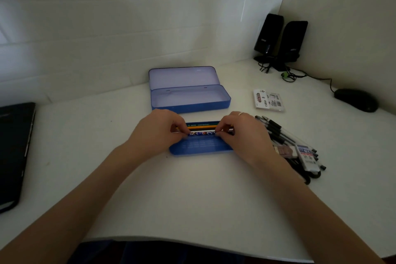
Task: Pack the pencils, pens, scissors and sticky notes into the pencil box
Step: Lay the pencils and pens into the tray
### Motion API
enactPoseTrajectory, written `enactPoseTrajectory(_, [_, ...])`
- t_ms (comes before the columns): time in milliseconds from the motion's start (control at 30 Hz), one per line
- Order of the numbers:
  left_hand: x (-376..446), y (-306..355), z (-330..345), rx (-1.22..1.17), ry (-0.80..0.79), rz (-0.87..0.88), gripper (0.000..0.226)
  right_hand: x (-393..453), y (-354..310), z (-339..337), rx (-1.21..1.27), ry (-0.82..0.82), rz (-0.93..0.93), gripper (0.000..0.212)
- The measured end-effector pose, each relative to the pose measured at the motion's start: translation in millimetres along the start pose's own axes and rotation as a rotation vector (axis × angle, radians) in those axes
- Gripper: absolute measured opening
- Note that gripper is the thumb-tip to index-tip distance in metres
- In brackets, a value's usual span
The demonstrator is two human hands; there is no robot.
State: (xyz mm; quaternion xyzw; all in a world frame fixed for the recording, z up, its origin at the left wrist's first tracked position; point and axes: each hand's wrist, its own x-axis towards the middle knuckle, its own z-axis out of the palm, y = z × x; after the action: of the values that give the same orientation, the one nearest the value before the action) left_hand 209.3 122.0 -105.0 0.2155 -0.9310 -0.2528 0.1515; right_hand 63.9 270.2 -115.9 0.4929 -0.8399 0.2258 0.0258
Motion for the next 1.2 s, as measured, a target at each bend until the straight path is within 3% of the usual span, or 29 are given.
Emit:
enactPoseTrajectory(400, [5, -9, 10, -0.108, 0.079, -0.040, 0.005, -1, 2, -2, -0.045, -0.001, 0.025, 0.008])
enactPoseTrajectory(600, [4, -24, 4, -0.085, 0.115, 0.006, 0.023, -1, 3, 0, 0.080, -0.013, 0.033, 0.004])
enactPoseTrajectory(767, [5, -28, 2, -0.127, 0.118, -0.060, 0.025, 1, 12, -6, 0.079, 0.028, 0.071, 0.008])
enactPoseTrajectory(967, [5, -28, 4, -0.196, 0.125, -0.106, 0.027, -5, 26, -18, -0.097, 0.078, 0.175, 0.026])
enactPoseTrajectory(1200, [2, -22, 3, -0.243, 0.105, -0.149, 0.025, -6, 33, -16, -0.009, 0.074, 0.208, 0.030])
